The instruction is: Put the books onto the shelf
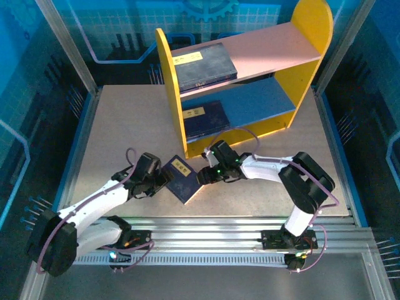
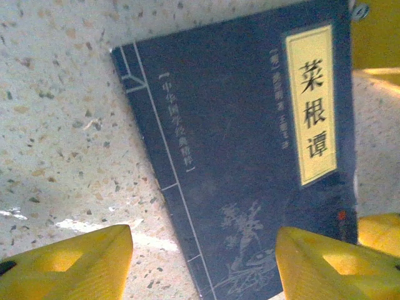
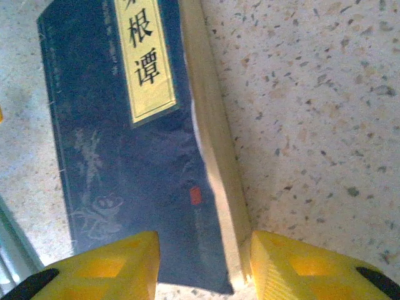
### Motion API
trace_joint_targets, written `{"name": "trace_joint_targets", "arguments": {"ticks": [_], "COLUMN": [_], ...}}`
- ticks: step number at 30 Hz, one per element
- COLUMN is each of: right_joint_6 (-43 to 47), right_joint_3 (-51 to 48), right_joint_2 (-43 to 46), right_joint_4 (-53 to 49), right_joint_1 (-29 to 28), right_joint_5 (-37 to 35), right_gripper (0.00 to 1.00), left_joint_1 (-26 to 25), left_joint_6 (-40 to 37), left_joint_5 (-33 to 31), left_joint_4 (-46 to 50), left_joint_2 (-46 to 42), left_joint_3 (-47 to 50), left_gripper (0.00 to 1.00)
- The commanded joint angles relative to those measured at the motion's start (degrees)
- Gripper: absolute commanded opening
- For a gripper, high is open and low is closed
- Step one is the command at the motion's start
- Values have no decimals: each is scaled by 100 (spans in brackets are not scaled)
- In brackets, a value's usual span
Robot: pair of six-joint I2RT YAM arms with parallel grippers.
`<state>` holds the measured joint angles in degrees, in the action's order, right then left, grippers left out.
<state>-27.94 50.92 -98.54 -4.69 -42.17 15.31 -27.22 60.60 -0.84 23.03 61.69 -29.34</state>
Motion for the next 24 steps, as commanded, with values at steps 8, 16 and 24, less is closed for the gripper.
{"name": "trace_joint_targets", "arguments": {"ticks": [8,16,24], "right_joint_6": [197,-50,-668], "right_joint_3": [243,129,-214], "right_joint_2": [-382,-473,-746], "right_joint_4": [412,404,869], "right_joint_1": [48,-281,-1040], "right_joint_5": [-142,-182,22], "right_gripper": [37,29,16], "left_joint_1": [-251,-353,-371], "left_joint_6": [335,398,359], "left_joint_5": [-37,96,164], "left_joint_4": [-408,-828,-966], "left_joint_2": [429,902,1040], "left_joint_3": [227,187,83], "left_gripper": [63,63,63]}}
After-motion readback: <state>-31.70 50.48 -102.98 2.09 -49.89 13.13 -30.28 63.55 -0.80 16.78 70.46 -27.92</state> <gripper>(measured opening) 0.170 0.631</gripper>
